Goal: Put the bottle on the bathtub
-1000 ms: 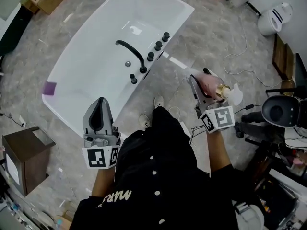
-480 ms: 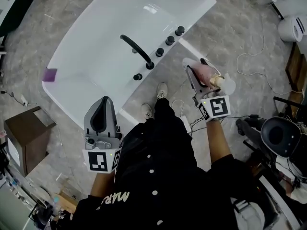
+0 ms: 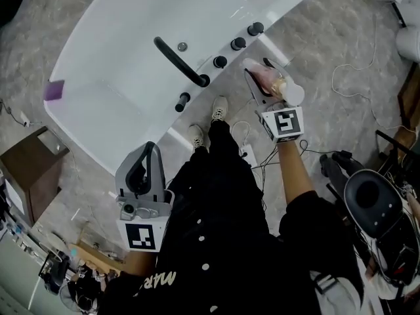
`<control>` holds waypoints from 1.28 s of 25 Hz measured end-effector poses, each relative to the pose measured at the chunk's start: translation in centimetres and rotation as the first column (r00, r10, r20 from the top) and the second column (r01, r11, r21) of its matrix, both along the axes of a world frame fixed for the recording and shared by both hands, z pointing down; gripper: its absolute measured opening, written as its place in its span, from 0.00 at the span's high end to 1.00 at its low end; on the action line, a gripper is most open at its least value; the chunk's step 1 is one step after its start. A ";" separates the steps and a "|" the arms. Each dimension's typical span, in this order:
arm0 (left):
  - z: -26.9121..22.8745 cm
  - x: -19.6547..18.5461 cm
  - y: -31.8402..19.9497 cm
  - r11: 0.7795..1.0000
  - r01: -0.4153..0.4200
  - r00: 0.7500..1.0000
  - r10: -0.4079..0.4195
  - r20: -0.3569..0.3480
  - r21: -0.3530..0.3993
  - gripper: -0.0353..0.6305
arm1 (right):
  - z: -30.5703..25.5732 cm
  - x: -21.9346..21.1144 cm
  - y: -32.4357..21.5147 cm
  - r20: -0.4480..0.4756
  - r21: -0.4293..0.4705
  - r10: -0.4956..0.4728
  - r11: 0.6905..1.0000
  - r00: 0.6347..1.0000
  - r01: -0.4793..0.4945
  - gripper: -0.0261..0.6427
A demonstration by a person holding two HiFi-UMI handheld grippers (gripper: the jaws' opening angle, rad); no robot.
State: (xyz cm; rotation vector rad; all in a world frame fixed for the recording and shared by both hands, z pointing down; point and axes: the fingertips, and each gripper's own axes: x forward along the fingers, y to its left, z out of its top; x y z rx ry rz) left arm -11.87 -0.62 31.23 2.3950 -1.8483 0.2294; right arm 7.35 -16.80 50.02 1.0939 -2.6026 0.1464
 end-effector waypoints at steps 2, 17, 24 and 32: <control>1.0 0.0 -0.5 1.000 0.010 1.000 -0.011 -0.007 -0.016 0.93 | 1.8 -0.6 -0.7 -0.008 -0.006 -0.016 1.000 1.000 0.016 0.63; 7.4 0.2 -2.8 0.990 0.074 0.997 -0.077 -0.019 -0.122 0.93 | 12.6 -3.8 -4.3 -0.017 -0.089 -0.093 0.992 0.995 0.092 0.63; 9.3 -0.2 -2.8 0.979 0.115 0.993 -0.119 -0.017 -0.166 0.93 | 15.6 -4.4 -5.4 -0.027 -0.110 -0.114 0.988 0.993 0.110 0.63; 11.2 -0.9 -2.5 0.966 0.149 0.988 -0.156 -0.017 -0.212 0.93 | 17.3 -5.7 -5.4 -0.036 -0.118 -0.147 0.983 0.989 0.142 0.63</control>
